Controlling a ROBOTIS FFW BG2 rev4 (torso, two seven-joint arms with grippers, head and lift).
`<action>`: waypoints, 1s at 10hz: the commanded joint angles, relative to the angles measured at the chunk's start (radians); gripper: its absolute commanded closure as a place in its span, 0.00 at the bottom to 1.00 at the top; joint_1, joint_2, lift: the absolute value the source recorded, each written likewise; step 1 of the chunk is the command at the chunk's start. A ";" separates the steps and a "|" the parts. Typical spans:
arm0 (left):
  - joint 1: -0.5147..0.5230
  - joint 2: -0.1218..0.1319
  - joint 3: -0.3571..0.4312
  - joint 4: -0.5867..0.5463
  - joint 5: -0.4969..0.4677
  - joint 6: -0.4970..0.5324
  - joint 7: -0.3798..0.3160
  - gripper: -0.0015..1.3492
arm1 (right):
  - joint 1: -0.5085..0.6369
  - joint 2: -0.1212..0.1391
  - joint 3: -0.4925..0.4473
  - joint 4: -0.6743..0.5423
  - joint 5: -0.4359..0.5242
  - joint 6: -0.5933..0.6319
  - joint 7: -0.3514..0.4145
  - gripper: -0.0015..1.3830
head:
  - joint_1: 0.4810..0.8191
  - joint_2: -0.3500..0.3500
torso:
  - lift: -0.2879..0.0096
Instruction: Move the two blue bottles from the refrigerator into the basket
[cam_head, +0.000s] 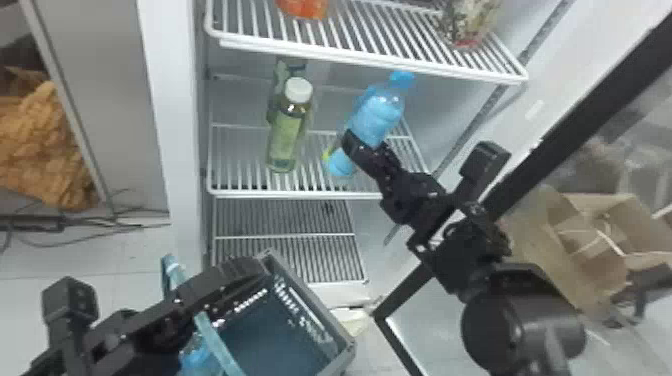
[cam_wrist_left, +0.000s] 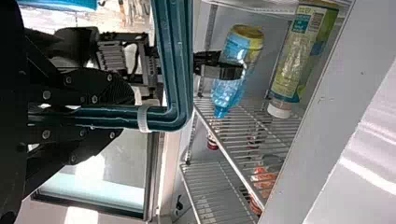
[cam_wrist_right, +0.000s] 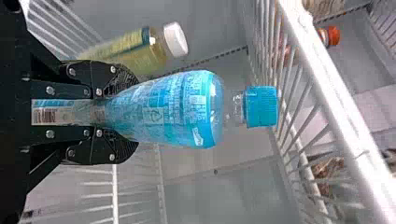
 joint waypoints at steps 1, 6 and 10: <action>0.002 0.000 0.000 0.000 0.000 0.000 0.000 0.86 | 0.070 0.003 -0.012 -0.086 -0.022 0.026 0.003 0.92 | 0.63 0.06 | 0.24; 0.002 0.000 0.002 0.002 -0.002 -0.002 0.000 0.86 | 0.244 0.003 0.005 -0.287 -0.110 0.125 0.052 0.92 | 0.63 0.11 | 0.24; 0.002 0.002 0.002 0.002 -0.002 0.000 0.000 0.86 | 0.325 -0.009 0.057 -0.322 -0.148 0.230 0.092 0.92 | 0.63 0.19 | 0.24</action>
